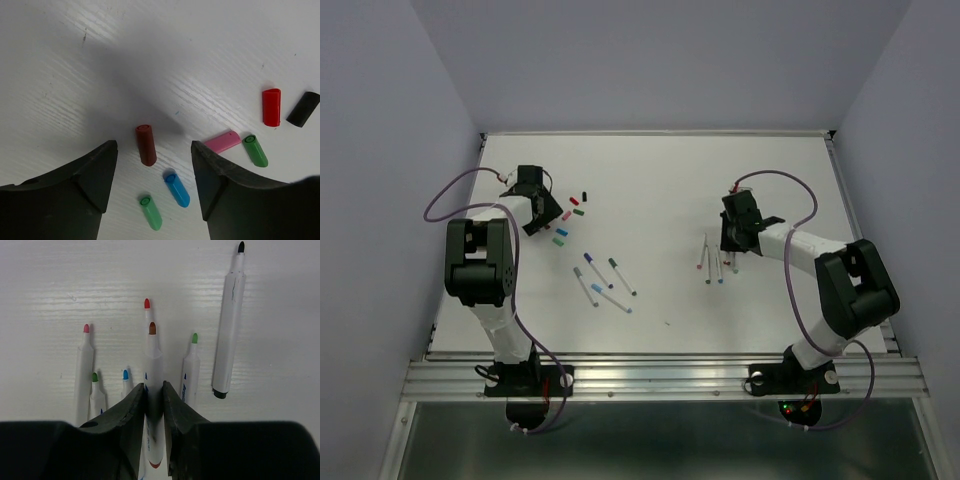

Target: Open the pen caps

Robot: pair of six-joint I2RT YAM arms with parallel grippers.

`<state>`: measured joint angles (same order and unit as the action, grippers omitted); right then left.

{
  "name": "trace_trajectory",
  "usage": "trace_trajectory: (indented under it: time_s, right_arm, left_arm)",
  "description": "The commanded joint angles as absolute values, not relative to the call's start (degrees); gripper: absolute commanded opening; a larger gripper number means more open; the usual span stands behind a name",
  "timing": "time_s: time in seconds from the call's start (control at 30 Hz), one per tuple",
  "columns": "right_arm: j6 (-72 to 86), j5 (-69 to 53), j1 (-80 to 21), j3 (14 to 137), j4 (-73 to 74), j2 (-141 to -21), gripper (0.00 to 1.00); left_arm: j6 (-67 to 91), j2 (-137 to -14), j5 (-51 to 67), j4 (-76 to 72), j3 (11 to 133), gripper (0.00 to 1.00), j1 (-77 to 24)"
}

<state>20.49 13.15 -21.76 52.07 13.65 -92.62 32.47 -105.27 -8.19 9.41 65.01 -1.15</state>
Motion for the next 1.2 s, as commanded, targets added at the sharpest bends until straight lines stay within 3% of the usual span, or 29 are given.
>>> trace_trajectory:
  time_s: [0.0, 0.23, 0.33, 0.37, 0.5, 0.7, 1.0, 1.17]
  right_arm:
    - [20.39, 14.33, -21.45, 53.35, 13.36, -91.85, 0.29]
    - [20.57, 14.24, -21.45, 53.44, 14.23, -90.0, 0.49]
    - [20.3, 12.84, -21.45, 53.7, 15.81, -88.51, 0.6]
    - [19.0, 10.57, -21.45, 53.96, 16.17, -87.11, 0.72]
    - [16.97, 5.02, -22.58, 53.35, 16.17, -81.5, 1.0]
    - [14.51, 4.04, -36.63, 55.19, 16.26, -79.1, 1.0]
    - [11.6, 10.35, -54.91, 66.43, 15.47, -96.4, 1.0]
    - [10.9, 10.54, -56.77, 72.59, 16.35, -104.58, 1.0]
  left_arm:
    - [31.46, -103.36, -8.0, 9.76, 65.92, 0.74, -1.14]
    - [31.29, -96.25, -5.98, 9.93, 64.87, 0.81, -1.14]
    - [31.38, -91.68, -4.92, 10.02, 63.9, 0.92, -1.23]
    - [31.46, -89.32, -4.31, 10.11, 63.64, 0.96, -1.23]
    - [32.43, -82.37, -2.55, 10.11, 60.57, 0.99, -1.49]
    - [37.0, -70.41, -6.41, 9.93, 54.32, 0.99, -6.76]
    - [38.67, -63.98, -10.89, 13.0, 51.15, 0.99, -11.16]
    - [38.23, -63.81, -11.07, 14.32, 50.98, 0.99, -11.16]
